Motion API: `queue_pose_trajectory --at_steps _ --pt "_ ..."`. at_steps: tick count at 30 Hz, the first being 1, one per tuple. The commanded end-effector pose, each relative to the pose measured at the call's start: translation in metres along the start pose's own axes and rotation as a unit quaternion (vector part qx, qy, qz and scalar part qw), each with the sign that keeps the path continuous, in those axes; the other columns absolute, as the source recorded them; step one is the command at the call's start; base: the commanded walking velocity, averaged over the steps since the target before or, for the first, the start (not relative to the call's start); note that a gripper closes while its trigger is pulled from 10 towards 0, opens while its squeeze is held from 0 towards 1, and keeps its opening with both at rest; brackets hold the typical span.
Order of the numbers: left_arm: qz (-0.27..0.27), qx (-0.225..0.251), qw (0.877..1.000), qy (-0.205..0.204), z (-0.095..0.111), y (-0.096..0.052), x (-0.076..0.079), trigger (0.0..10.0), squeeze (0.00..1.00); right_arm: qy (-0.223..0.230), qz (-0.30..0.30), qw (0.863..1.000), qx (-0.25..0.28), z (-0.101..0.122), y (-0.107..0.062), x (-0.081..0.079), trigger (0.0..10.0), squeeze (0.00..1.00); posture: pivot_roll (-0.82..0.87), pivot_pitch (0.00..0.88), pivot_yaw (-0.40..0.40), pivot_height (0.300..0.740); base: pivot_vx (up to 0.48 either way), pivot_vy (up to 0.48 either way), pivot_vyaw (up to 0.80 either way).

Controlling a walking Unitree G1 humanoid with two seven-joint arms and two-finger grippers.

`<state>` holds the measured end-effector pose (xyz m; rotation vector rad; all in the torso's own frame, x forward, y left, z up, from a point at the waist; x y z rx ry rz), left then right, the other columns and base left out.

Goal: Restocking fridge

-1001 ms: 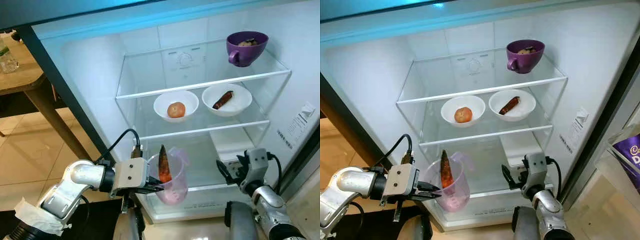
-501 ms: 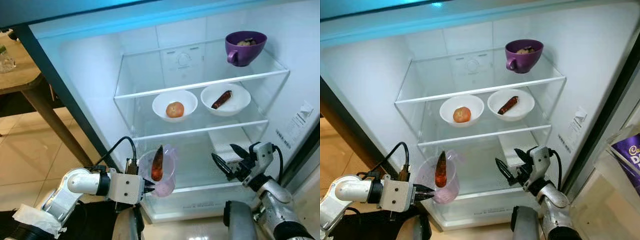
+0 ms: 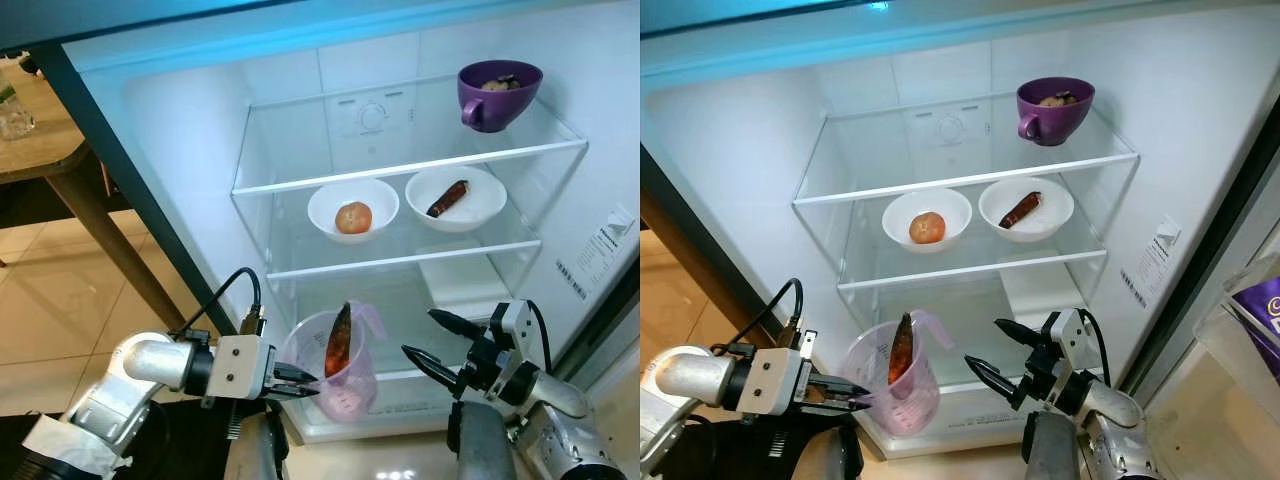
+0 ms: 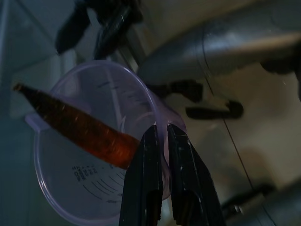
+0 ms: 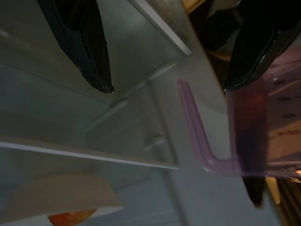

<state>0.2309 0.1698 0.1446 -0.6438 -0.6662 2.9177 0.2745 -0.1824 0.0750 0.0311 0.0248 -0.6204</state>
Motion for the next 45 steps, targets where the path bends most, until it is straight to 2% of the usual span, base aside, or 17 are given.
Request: queue_pose_trajectory --at_steps 1,4,10,18,26,33,45 --pt "-0.002 -0.019 1.000 0.011 0.001 -0.011 -0.003 10.0 0.00 0.008 0.012 1.000 0.001 -0.001 0.001 -0.004 10.0 0.00 0.06 0.073 0.093 0.447 0.000 0.000 0.00" --pt "-0.022 -0.032 0.999 0.017 0.002 -0.016 -0.002 10.0 0.00 0.011 0.018 1.000 0.013 0.006 0.001 -0.003 10.0 0.00 0.06 0.072 0.094 0.447 0.000 0.000 0.00" --pt "-0.034 -0.041 0.998 0.028 0.004 -0.017 -0.001 10.0 0.00 0.010 0.025 1.000 0.011 0.009 0.000 -0.003 10.0 0.00 0.06 0.070 0.092 0.447 0.000 0.000 0.00" --pt "-0.044 -0.016 0.998 0.043 0.016 -0.008 -0.002 10.0 0.00 -0.009 -0.005 0.998 -0.060 -0.002 0.005 0.004 10.0 0.00 0.06 0.067 0.084 0.447 0.000 0.000 0.00" --pt "-0.043 -0.007 0.997 0.056 0.020 -0.002 -0.005 10.0 0.00 -0.003 -0.005 0.999 -0.046 0.002 0.013 0.002 10.0 0.00 0.06 0.066 0.083 0.447 0.000 0.000 0.00" --pt "-0.054 0.019 0.996 0.065 0.030 0.010 -0.004 10.0 0.00 -0.009 -0.039 0.997 -0.061 -0.002 0.027 0.007 10.0 0.00 0.05 0.068 0.085 0.447 0.000 0.000 0.00" --pt "-0.067 0.027 0.995 0.066 0.033 0.015 -0.001 10.0 0.00 -0.006 -0.053 0.997 -0.049 0.001 0.039 0.008 10.0 0.00 0.05 0.067 0.088 0.447 0.000 0.000 0.00"
Point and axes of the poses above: a point about 5 cm out from each wrist's last joint towards the gripper, its own y axis pointing out of the wrist towards the gripper, its own z axis along the axis of the wrist's last joint, x = y × z, the point moved 1 cm from there along y, pointing out of the wrist towards the gripper, and after that the axes turned 1 degree about y, right-handed, at the moved point
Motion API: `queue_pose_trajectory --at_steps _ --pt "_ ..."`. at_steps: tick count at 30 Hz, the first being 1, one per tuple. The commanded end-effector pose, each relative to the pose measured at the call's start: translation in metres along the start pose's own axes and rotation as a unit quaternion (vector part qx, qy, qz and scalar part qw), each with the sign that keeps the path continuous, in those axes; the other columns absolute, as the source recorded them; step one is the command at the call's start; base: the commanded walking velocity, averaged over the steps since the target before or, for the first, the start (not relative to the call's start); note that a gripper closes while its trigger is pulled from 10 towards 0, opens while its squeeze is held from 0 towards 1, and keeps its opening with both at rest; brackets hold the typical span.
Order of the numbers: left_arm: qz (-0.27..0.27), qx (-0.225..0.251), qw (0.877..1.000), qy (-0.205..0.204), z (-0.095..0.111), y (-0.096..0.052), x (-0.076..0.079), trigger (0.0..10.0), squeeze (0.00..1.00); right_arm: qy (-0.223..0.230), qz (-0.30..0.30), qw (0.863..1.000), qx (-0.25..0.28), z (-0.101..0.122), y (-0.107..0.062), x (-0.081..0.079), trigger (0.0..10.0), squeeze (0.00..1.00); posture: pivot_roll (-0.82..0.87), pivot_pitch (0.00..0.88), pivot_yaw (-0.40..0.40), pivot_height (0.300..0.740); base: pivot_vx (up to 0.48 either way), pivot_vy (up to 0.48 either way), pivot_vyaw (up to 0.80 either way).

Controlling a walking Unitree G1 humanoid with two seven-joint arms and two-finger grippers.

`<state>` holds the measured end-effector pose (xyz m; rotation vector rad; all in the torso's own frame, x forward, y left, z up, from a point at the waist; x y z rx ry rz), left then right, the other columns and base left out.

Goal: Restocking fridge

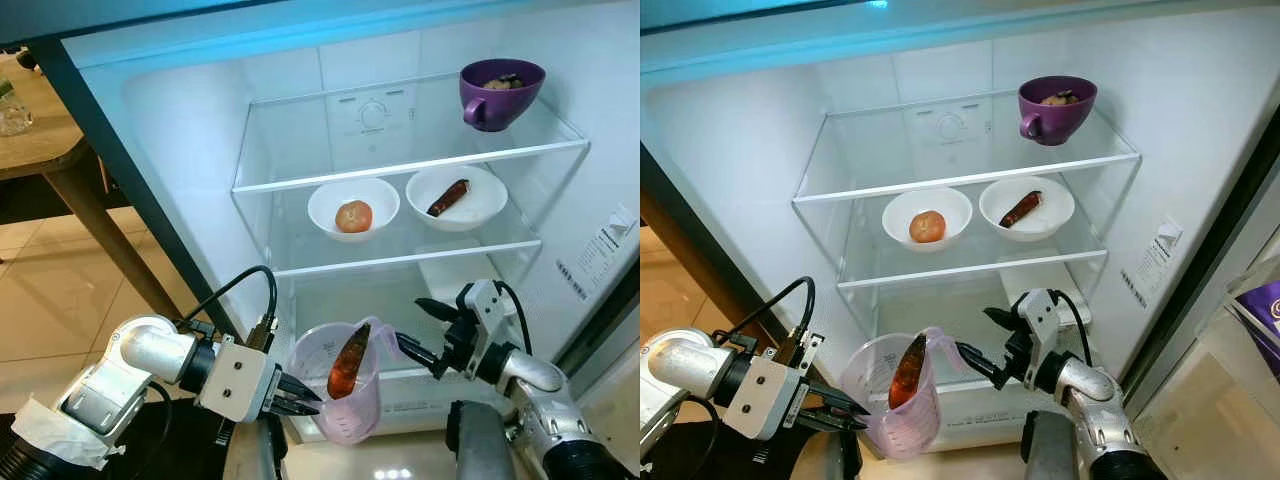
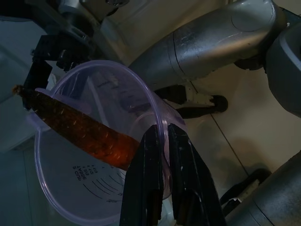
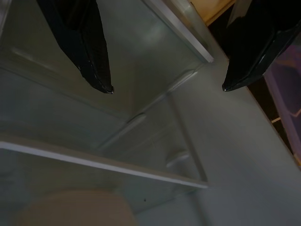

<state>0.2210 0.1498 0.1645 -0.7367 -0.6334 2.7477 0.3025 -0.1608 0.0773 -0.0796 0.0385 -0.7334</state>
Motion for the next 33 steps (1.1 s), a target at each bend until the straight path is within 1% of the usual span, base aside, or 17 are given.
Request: queue_pose_trajectory --at_steps 1,3,5,25,33 --pt "-0.005 0.016 1.000 0.008 0.0049 0.0066 0.0005 10.0 0.00 0.006 0.005 1.000 0.006 0.0009 0.0059 -0.0034 10.0 0.00 0.05 0.067 0.090 0.447 0.000 0.000 0.00" --pt "-0.006 0.017 1.000 0.008 0.0051 0.0072 0.0008 10.0 0.00 0.009 0.004 1.000 0.010 0.0020 0.0070 -0.0034 10.0 0.00 0.05 0.067 0.090 0.447 0.000 0.000 0.00" --pt "-0.008 0.018 1.000 0.008 0.0058 0.0084 0.0011 10.0 0.00 0.010 -0.001 1.000 0.019 0.0046 0.0092 -0.0022 0.0 0.00 0.05 0.066 0.089 0.447 0.000 0.000 0.00" --pt "-0.012 0.015 1.000 0.010 0.0063 0.0096 0.0003 10.0 0.00 0.014 0.006 1.000 0.022 0.0058 0.0077 -0.0016 0.0 0.00 0.05 0.065 0.090 0.447 0.000 0.000 0.00" --pt "-0.008 0.008 1.000 0.010 0.0039 0.0091 -0.0005 10.0 0.00 0.018 0.009 0.999 0.026 0.0059 0.0011 0.0005 0.0 0.00 0.05 0.064 0.089 0.447 0.000 0.000 0.00"
Point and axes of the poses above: a point about 5 cm out from each wrist's last joint towards the gripper, its own y axis pointing out of the wrist towards the gripper, its own z axis along the axis of the wrist's last joint, x = y × z, the point moved 1 cm from there along y, pointing out of the wrist towards the gripper, and after that the axes turned 1 degree about y, right-handed, at the moved point
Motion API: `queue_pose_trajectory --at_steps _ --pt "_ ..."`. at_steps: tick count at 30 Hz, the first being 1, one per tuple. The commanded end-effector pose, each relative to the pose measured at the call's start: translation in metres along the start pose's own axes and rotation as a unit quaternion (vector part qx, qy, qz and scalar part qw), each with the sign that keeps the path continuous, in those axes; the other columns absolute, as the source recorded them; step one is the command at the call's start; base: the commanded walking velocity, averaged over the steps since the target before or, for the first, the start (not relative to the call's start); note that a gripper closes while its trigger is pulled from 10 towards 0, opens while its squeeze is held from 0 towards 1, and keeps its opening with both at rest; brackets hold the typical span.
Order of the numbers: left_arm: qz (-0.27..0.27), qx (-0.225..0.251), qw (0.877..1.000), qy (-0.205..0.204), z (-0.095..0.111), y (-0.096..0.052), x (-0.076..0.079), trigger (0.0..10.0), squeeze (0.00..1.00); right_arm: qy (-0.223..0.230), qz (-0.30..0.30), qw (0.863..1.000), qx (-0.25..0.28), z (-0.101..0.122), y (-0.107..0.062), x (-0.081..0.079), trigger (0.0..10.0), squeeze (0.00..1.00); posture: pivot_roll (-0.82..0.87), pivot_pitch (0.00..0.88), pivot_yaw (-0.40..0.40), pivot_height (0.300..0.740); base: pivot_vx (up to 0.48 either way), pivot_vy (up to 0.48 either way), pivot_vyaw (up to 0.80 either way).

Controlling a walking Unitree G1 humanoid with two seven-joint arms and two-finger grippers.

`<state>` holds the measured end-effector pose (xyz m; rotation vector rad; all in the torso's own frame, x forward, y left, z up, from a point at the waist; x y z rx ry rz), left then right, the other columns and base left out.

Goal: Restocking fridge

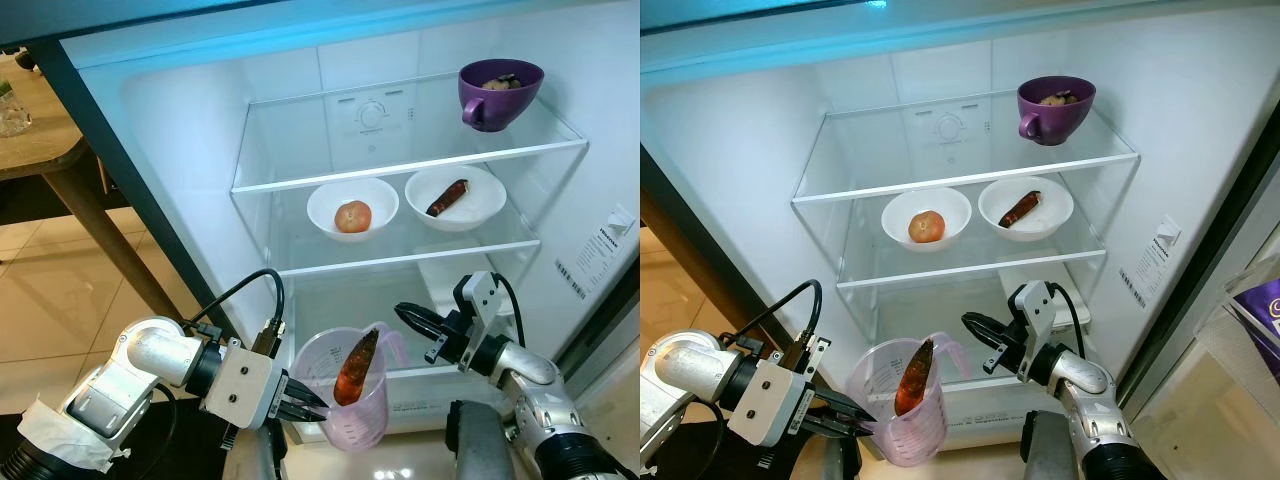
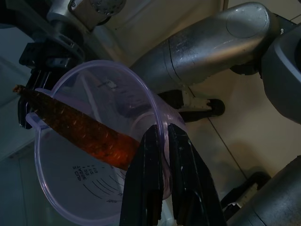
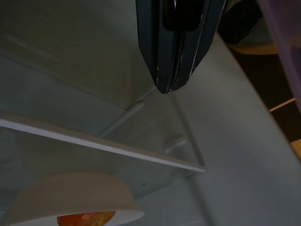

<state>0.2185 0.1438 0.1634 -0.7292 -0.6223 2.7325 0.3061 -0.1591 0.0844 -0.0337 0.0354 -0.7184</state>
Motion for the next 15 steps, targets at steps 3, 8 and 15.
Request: queue_pose_trajectory --at_steps 3,8,15 --pt "0.006 -0.008 1.000 0.007 -0.003 0.000 -0.002 10.0 0.00 0.016 -0.024 1.000 -0.002 -0.002 -0.009 0.009 10.0 0.00 0.05 0.064 0.090 0.447 0.000 0.000 0.00" --pt "0.033 -0.043 0.999 -0.001 -0.014 -0.014 -0.008 10.0 0.00 0.025 -0.069 0.997 -0.009 0.000 -0.025 0.027 10.0 1.00 0.06 0.064 0.089 0.447 0.000 0.000 0.00" --pt "0.085 -0.093 0.992 -0.006 -0.035 -0.028 -0.017 10.0 0.00 0.018 -0.101 0.994 -0.033 -0.005 -0.043 0.039 10.0 1.00 0.05 0.060 0.087 0.447 0.000 0.000 0.00"
Point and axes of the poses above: a point about 5 cm out from each wrist's last joint towards the gripper, its own y axis pointing out of the wrist towards the gripper, its own z axis along the axis of the wrist's last joint, x = y × z, the point moved 1 cm from there along y, pointing out of the wrist towards the gripper, and after that the axes turned 1 degree about y, right-handed, at the moved point
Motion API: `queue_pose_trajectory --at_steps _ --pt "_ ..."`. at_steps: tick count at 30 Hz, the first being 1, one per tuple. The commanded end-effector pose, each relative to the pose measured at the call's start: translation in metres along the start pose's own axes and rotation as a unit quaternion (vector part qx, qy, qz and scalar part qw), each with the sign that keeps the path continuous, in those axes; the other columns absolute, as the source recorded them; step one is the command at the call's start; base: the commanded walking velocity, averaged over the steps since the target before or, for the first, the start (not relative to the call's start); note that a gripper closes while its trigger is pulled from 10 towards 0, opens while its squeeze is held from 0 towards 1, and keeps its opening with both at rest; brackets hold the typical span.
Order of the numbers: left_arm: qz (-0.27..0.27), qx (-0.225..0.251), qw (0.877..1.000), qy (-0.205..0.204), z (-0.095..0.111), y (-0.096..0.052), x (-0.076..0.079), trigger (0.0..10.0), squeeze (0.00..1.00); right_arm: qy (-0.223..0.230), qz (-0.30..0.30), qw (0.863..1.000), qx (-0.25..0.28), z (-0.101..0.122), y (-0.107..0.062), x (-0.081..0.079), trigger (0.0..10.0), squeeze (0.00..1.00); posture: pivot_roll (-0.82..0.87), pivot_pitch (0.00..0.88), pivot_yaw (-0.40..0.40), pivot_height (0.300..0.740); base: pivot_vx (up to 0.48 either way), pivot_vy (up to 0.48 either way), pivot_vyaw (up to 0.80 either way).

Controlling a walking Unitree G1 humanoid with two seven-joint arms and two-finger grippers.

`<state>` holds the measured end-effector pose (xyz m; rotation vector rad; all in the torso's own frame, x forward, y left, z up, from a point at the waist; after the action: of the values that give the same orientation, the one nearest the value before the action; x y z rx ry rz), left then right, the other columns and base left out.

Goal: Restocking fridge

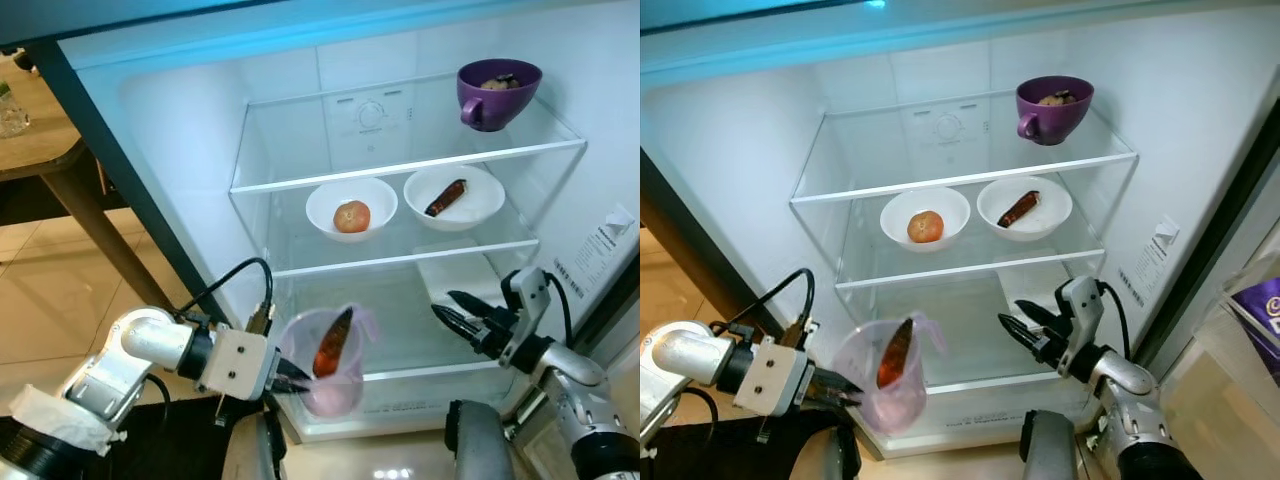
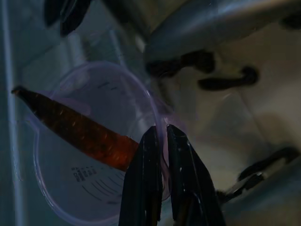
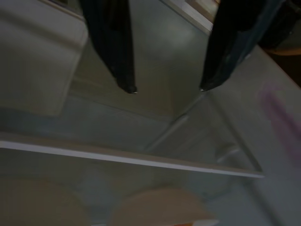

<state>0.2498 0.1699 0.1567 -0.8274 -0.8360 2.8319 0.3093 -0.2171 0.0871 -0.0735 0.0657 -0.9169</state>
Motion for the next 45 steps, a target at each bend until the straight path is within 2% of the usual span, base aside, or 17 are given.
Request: queue_pose_trajectory --at_steps 1,7,10,13,14,15,16,21,22,24,27,33,34,37,40,41,45 --pt "0.026 -0.015 1.000 -0.002 -0.007 -0.002 -0.003 10.0 0.00 0.006 -0.005 1.000 -0.020 -0.010 -0.003 -0.001 10.0 1.00 0.05 0.058 0.088 0.447 0.000 0.000 0.00" --pt "0.035 -0.008 0.999 -0.001 -0.008 0.002 -0.003 10.0 0.00 0.011 0.004 1.000 -0.015 -0.011 -0.006 -0.003 10.0 1.00 0.05 0.058 0.087 0.447 0.000 0.000 0.00" --pt "0.037 0.000 0.999 0.011 -0.008 0.013 -0.002 10.0 0.00 0.016 0.047 0.999 -0.003 -0.008 -0.011 -0.011 10.0 1.00 0.05 0.057 0.087 0.447 0.000 0.000 0.00" --pt "0.039 -0.001 0.999 0.020 -0.009 0.018 -0.002 10.0 0.00 0.008 0.053 0.998 -0.023 -0.014 -0.011 -0.012 10.0 1.00 0.04 0.058 0.087 0.447 0.000 0.000 0.00" --pt "0.039 -0.001 0.999 0.023 -0.009 0.023 -0.002 10.0 0.00 -0.002 0.044 0.998 -0.048 -0.021 -0.010 -0.013 10.0 0.92 0.04 0.059 0.088 0.447 0.000 0.000 0.00" --pt "0.039 -0.001 0.999 0.025 -0.009 0.025 -0.002 10.0 0.00 -0.008 0.038 0.997 -0.064 -0.026 -0.010 -0.013 10.0 0.92 0.04 0.059 0.088 0.447 0.000 0.000 0.00" --pt "0.040 -0.002 0.999 0.027 -0.010 0.030 -0.001 10.0 0.00 -0.011 0.024 0.996 -0.082 -0.032 -0.008 -0.012 10.0 0.00 0.04 0.059 0.086 0.447 0.000 0.000 0.00" --pt "0.056 -0.013 0.998 0.037 -0.012 0.044 -0.002 10.0 0.00 -0.014 -0.009 0.993 -0.113 -0.045 -0.002 -0.015 10.0 0.00 0.04 0.061 0.090 0.447 0.000 0.000 0.00" --pt "0.092 -0.027 0.995 0.033 -0.013 0.051 -0.010 10.0 0.00 -0.003 -0.027 0.994 -0.102 -0.046 0.003 -0.018 10.0 0.00 0.04 0.062 0.090 0.447 0.000 0.000 0.00" --pt "0.106 -0.032 0.993 0.032 -0.013 0.054 -0.013 10.0 0.00 0.001 -0.033 0.995 -0.096 -0.046 0.004 -0.019 10.0 0.00 0.04 0.062 0.090 0.447 0.000 0.000 0.00" --pt "0.115 -0.038 0.992 0.030 -0.015 0.060 -0.013 10.0 0.00 -0.004 -0.069 0.993 -0.093 -0.044 0.007 -0.014 10.0 0.00 0.04 0.063 0.090 0.447 0.000 0.000 0.00" --pt "0.192 -0.047 0.980 0.010 -0.012 0.079 -0.027 10.0 0.00 -0.031 -0.153 0.982 -0.102 -0.040 0.007 0.004 10.0 0.00 0.04 0.063 0.087 0.447 0.000 0.000 0.00" --pt "0.213 -0.038 0.976 0.002 -0.007 0.088 -0.030 10.0 0.00 -0.033 -0.174 0.979 -0.102 -0.039 0.006 0.009 10.0 0.00 0.04 0.063 0.086 0.447 0.000 0.000 0.00" --pt "0.209 -0.010 0.978 -0.007 0.004 0.100 -0.025 10.0 0.00 -0.037 -0.188 0.976 -0.101 -0.038 0.006 0.012 10.0 0.00 0.04 0.064 0.086 0.447 0.000 0.000 0.00" --pt "0.205 -0.003 0.979 -0.010 0.006 0.102 -0.023 10.0 0.00 -0.037 -0.186 0.977 -0.096 -0.037 0.006 0.011 10.0 0.00 0.04 0.064 0.086 0.447 0.000 0.000 0.00" --pt "0.181 0.009 0.983 -0.012 0.008 0.104 -0.016 10.0 0.00 -0.038 -0.184 0.978 -0.093 -0.037 0.006 0.011 10.0 0.00 0.04 0.065 0.087 0.447 0.000 0.000 0.00" --pt "0.163 -0.008 0.986 -0.013 0.000 0.105 -0.007 10.0 0.00 -0.047 -0.186 0.976 -0.106 -0.040 0.005 0.011 10.0 0.00 0.04 0.065 0.089 0.447 0.000 0.000 0.00"
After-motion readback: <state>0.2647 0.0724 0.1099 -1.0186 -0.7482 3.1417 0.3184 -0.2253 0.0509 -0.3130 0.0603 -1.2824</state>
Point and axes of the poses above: a point about 5 cm out from each wrist's last joint towards the gripper, its own y axis pointing out of the wrist towards the gripper, its own z axis along the axis of the wrist's last joint, x = y × z, the point moved 1 cm from there along y, pointing out of the wrist towards the gripper, and after that the axes turned 1 degree about y, right-handed, at the moved point
